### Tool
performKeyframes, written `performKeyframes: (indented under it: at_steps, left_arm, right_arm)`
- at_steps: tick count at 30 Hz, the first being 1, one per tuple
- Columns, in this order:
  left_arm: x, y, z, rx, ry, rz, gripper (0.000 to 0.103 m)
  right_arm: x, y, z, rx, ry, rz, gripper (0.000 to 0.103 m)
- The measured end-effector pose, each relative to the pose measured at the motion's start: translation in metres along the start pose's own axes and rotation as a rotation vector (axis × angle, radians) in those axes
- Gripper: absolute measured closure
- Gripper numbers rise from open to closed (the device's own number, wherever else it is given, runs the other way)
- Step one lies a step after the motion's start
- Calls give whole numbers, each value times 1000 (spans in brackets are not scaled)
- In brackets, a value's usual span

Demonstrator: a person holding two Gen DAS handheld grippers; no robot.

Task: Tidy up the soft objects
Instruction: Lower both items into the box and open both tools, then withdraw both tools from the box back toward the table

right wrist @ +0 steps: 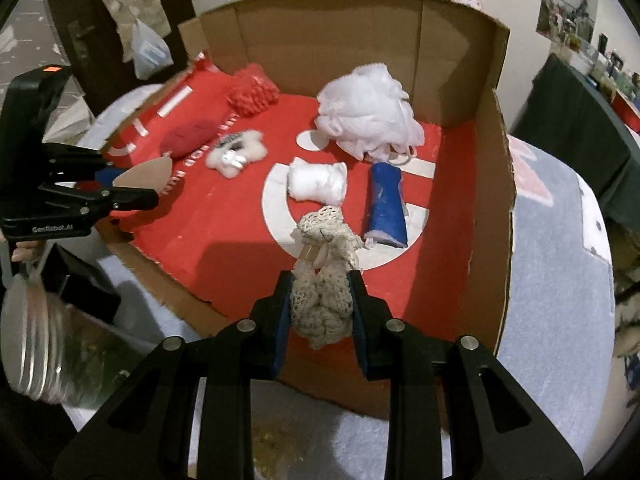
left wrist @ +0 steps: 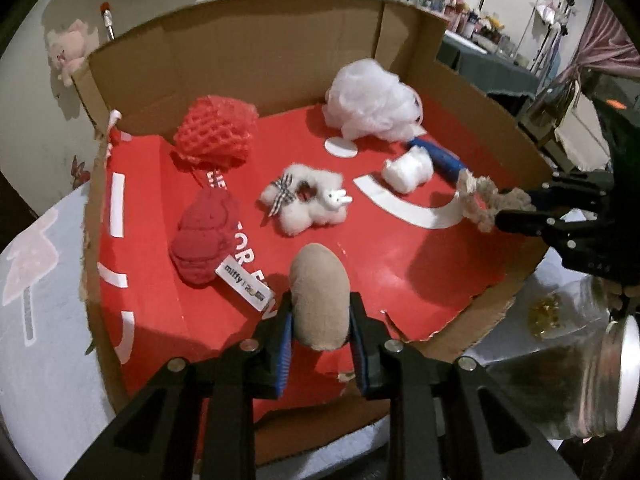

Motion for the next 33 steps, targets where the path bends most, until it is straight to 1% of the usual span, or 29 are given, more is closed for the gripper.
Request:
performKeyframes:
  at_steps: [9, 13, 15, 18, 21, 29, 30, 31, 33]
  left_arm:
    - [6, 6, -13, 65, -31, -3, 72]
    - [8, 4, -13, 69, -41, -3, 69]
    - [9, 4, -15, 75, -42, -4, 68]
    - [9, 3, -16, 75, -45, -4, 64]
    - [8, 2, -17, 75, -50, -9, 62]
    - [10, 3, -16, 79, -66, -10, 52]
    - [11, 2, -15, 75, -67, -9, 50]
    - [11, 2, -14, 72, -68, -8, 49]
    - [11, 1, -11, 60, -69, -5, 46]
  right_arm:
    - [-1, -2, -13, 59, 56, 17, 77]
    - [-1, -4, -15, 68, 86, 36, 77]
    - [-2, -4, -16, 73, 104, 47, 77]
    - [-1, -4, -17, 77, 119, 58, 76]
    - [-1, -4, -17, 82, 128, 67, 75]
    - [0, -3, -19, 91, 140, 79, 74]
    - [0, -3, -19, 90, 142, 84, 71]
    - [1, -2, -19, 89, 145, 89, 62]
    - [7, -2, -18, 82, 124, 102, 51]
Point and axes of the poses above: each gripper's, at about its wrist camera, not at the fingertips, and z roughly against the way its jaws point, x to its left, y to its underside, the point moved 8 cm from there along -z, roughly the way its jaws point, and after that the axes turned 4 degrees about -x, right-handed, at the moved point
